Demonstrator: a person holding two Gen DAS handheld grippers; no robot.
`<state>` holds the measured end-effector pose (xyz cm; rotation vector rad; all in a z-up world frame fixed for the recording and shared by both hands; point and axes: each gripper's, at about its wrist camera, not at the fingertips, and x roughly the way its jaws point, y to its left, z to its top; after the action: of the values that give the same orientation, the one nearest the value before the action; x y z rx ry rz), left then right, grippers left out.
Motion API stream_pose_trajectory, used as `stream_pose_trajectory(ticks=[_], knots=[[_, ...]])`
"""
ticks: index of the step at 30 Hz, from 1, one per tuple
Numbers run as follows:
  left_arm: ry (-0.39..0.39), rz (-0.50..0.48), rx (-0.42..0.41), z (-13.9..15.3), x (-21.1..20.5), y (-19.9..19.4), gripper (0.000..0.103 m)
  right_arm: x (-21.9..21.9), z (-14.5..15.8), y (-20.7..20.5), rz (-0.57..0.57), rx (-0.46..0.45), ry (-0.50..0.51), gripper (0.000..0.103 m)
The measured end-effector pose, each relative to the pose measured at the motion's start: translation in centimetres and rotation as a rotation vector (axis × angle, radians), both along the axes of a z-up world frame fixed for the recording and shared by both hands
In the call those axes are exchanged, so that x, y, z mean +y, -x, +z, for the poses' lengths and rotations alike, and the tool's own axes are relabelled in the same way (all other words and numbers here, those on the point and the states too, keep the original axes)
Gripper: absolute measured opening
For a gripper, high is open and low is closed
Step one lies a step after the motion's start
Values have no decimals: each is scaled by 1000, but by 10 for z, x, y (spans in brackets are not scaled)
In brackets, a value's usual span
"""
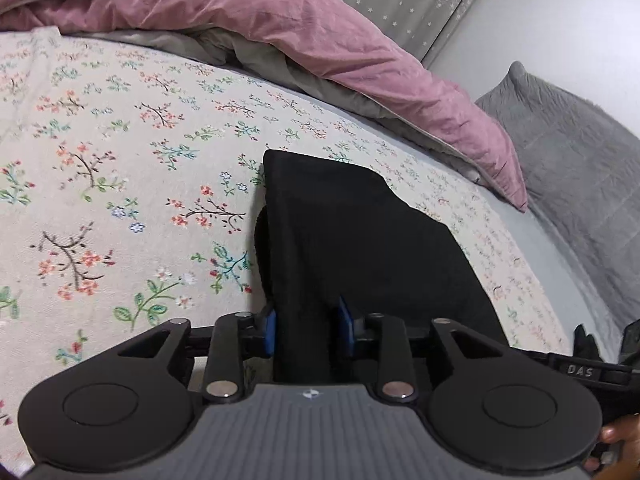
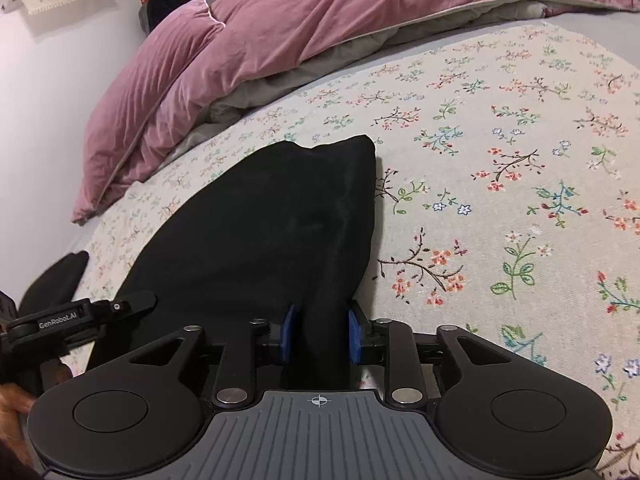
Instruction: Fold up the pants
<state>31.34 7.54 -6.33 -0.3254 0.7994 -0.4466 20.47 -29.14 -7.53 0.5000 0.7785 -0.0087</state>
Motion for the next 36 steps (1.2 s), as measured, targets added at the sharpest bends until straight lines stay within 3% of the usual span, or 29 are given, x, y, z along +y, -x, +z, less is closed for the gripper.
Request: stream_pose_trajectory(ticks=[4,8,11,15,17,19,23,25,27,31,36], knots=[[-41,-5,-11,5,0,20,62,8,3,13,-6,15,13,42],[-146,-56,-28,12,0,52,70,22,9,35,-10,39,68,49],[-242,-94,-28,14,-1,78,71,32,15,52,-14,68,103,52],[-288,-83,-7,21,-6,107,71,47,27,71,-27,79,154,56],[-328,-80,-33,28,-14,127,79,58,36,83,-18,61,195,60],[-381,-71,-42,32,-23,145,89,69,46,99,-12,29,244,73],[-441,-10,-28,35,-36,177,99,83,59,136,-56,-39,289,82],[-475,39,-26,38,-43,192,103,86,61,151,-101,-29,311,86],[-466,78,-36,45,-47,210,103,92,65,167,-143,-9,355,87],[-428,129,6,56,-48,228,103,102,75,199,-192,-45,373,99],[-471,138,1,73,-55,234,103,110,80,212,-171,-36,424,100]])
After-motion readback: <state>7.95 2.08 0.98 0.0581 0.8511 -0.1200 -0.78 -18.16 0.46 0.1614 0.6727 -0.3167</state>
